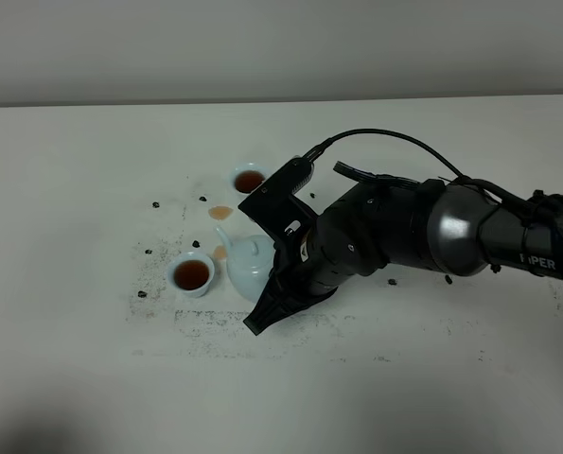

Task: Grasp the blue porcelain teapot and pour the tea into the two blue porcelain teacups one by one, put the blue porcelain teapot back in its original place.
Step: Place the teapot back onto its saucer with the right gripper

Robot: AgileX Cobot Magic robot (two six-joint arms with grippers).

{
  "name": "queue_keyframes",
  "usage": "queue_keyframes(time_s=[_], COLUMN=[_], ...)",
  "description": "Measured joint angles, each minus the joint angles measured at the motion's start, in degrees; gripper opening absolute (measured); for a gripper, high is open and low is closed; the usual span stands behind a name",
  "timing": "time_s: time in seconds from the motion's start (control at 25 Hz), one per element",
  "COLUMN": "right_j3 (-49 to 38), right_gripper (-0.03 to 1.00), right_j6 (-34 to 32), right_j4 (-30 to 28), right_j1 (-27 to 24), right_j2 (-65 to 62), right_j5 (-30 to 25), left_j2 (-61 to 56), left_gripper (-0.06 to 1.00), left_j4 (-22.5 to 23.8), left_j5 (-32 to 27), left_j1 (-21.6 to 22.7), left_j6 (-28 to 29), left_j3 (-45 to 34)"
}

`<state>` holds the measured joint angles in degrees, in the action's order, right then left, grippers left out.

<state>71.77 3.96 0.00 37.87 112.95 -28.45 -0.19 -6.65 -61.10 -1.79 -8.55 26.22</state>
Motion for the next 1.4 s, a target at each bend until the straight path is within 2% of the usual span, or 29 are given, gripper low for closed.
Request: queue_keyframes(time_s=[0.28, 0.52, 0.68, 0.8, 1.16, 1.4], right_j3=[0.0, 0.0, 0.0, 0.0, 0.05, 2.63], right_gripper=[0.07, 0.07, 0.07, 0.07, 0.07, 0.07], right_j6=[0.0, 0.0, -0.02, -0.02, -0.06, -0.06], right_j4=[-0.5, -0.79, -1.14, -1.28, -1.28, -1.23], right_j1=[-2.2, -11.54, -17.71, -21.09, -27.3, -30.43], right_j2=[-6.7, -10.32, -10.38, -10.38, -5.79, -0.45], right_j5=[-0.79, -6.24, -6.82, -5.32, 3.57, 4.09], left_j2=[0.0, 0.0, 0.0, 0.0, 0.0, 0.0], left_gripper=[0.56, 0.56, 0.56, 0.56, 0.56, 0.56], left_j4=[0.0, 0.0, 0.0, 0.0, 0.0, 0.0], left_j5=[0.0, 0.0, 0.0, 0.0, 0.0, 0.0], left_j1=[0.0, 0.0, 0.0, 0.0, 0.0, 0.0], left_j6=[0.0, 0.0, 0.0, 0.0, 0.0, 0.0], left_j3=[0.0, 0.0, 0.0, 0.0, 0.0, 0.0])
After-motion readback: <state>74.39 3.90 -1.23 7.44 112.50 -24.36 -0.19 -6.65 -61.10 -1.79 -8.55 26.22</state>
